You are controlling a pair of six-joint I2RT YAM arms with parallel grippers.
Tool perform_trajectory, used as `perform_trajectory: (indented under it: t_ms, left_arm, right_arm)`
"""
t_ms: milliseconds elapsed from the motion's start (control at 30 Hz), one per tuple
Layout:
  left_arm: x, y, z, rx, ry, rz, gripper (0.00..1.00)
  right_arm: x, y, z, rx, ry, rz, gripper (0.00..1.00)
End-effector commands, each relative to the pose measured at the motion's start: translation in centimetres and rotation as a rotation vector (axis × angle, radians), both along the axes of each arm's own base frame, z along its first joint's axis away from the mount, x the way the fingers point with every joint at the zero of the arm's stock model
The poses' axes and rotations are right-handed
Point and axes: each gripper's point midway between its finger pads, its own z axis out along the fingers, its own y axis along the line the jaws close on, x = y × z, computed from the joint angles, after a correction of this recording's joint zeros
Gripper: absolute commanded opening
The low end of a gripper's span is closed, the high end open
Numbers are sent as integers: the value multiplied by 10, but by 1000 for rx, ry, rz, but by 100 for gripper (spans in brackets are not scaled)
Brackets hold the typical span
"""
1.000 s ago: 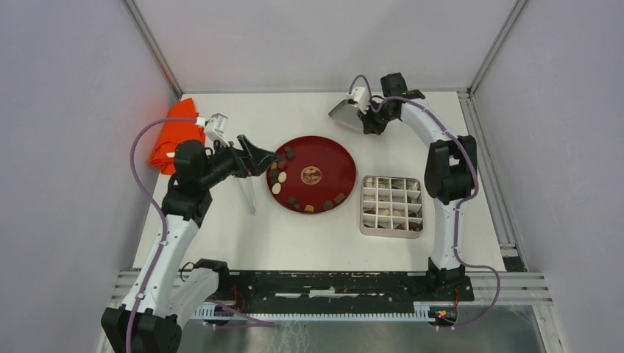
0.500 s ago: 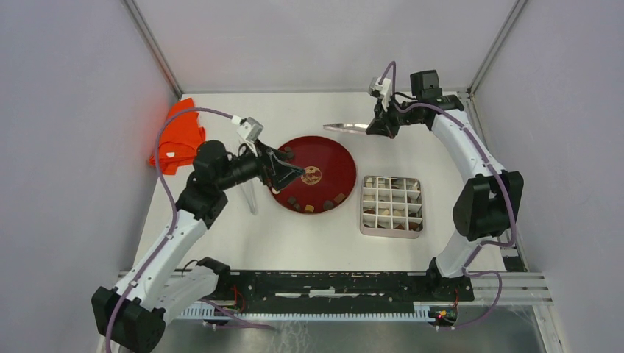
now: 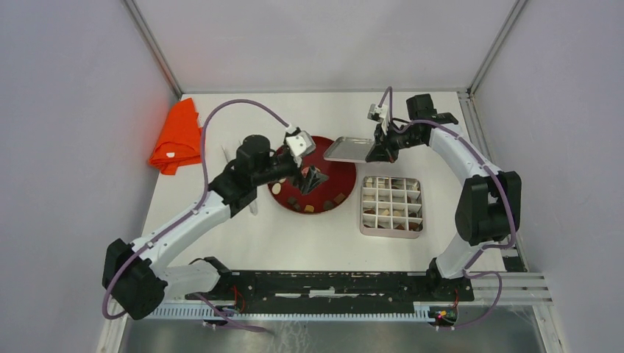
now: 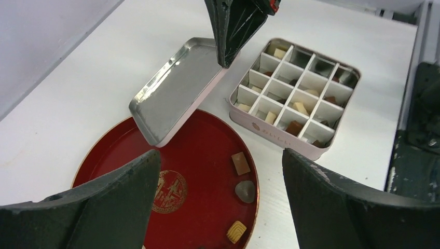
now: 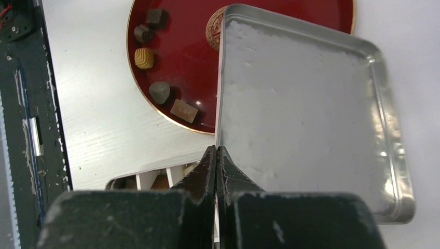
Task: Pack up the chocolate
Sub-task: Pick up the box lid from the center of the board.
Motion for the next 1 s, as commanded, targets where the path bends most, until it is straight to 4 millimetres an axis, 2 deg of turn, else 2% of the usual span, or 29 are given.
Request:
perform_trajectory:
  t_ms: [0,200,500,667,800,967]
  left_arm:
    - [22,-19,0,150,-247,-27,91]
    - [54,-53,-47,378,-436,-33,89]
    - [88,-96,-86,457,-558,-11,90]
    - [107,-102,-103,501,-585,52,89]
    - [116,-105,-114,524,-594,69,80]
    - [123,-110,-122,558,-600,77,55]
  right_arm:
    - [-13,-1,7,13,-55,29,0]
    - [-15,-2,-3,10,-42,22,0]
    - [-17,0,2,26,-43,27,0]
    - [-19,1,3,37,-36,31,0]
    - [-21,2,6,52,-33,39,0]
    - [-21,2,7,56,-30,38,0]
